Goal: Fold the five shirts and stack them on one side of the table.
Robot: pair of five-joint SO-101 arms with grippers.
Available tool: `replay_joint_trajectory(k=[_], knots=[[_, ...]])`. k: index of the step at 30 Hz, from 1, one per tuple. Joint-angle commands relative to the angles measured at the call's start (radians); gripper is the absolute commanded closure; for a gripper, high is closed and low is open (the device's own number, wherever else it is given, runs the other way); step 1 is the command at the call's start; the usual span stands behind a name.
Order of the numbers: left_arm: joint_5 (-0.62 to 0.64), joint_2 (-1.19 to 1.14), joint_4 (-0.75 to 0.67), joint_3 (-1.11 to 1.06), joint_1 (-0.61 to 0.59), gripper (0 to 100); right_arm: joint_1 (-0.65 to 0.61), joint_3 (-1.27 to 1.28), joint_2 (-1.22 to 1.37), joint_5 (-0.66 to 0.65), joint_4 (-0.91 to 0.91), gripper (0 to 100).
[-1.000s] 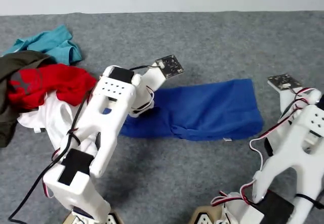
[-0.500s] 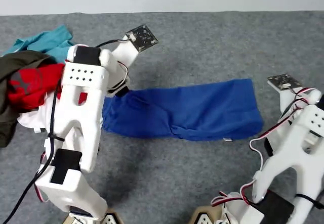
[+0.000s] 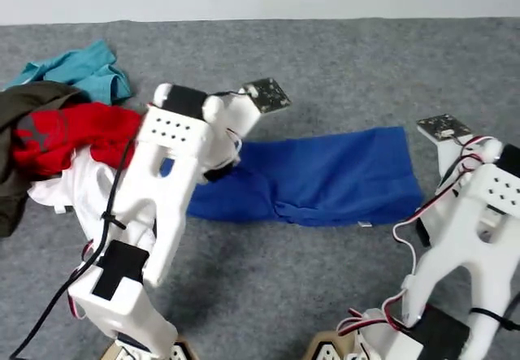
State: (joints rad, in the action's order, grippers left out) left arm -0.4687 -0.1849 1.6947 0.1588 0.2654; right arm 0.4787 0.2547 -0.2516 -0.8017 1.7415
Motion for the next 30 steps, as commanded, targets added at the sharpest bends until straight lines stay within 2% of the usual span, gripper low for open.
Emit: replay_joint_trajectory(k=[1, 6, 10, 16, 20, 30], knots=[[0.16, 0.054, -0.106, -0.004, -0.003, 100, -0.047, -0.008, -0.036, 0.032, -0.015, 90.9], [0.253, 0.008, -0.288, -0.064, 0.008, 100, -0.125, -0.006, -0.035, 0.087, -0.094, 90.9], [0.252, -0.114, -0.328, -0.088, 0.031, 100, -0.162, -0.006, -0.035, 0.103, -0.148, 90.9], [0.25, -0.273, -0.321, -0.09, 0.029, 100, -0.168, -0.003, -0.033, 0.097, -0.162, 90.9], [0.247, -0.324, -0.252, -0.09, 0.038, 100, -0.165, 0.035, -0.033, 0.094, -0.162, 90.9], [0.209, -0.278, -0.144, -0.087, 0.074, 100, -0.166, 0.11, -0.035, 0.1, -0.219, 90.9]])
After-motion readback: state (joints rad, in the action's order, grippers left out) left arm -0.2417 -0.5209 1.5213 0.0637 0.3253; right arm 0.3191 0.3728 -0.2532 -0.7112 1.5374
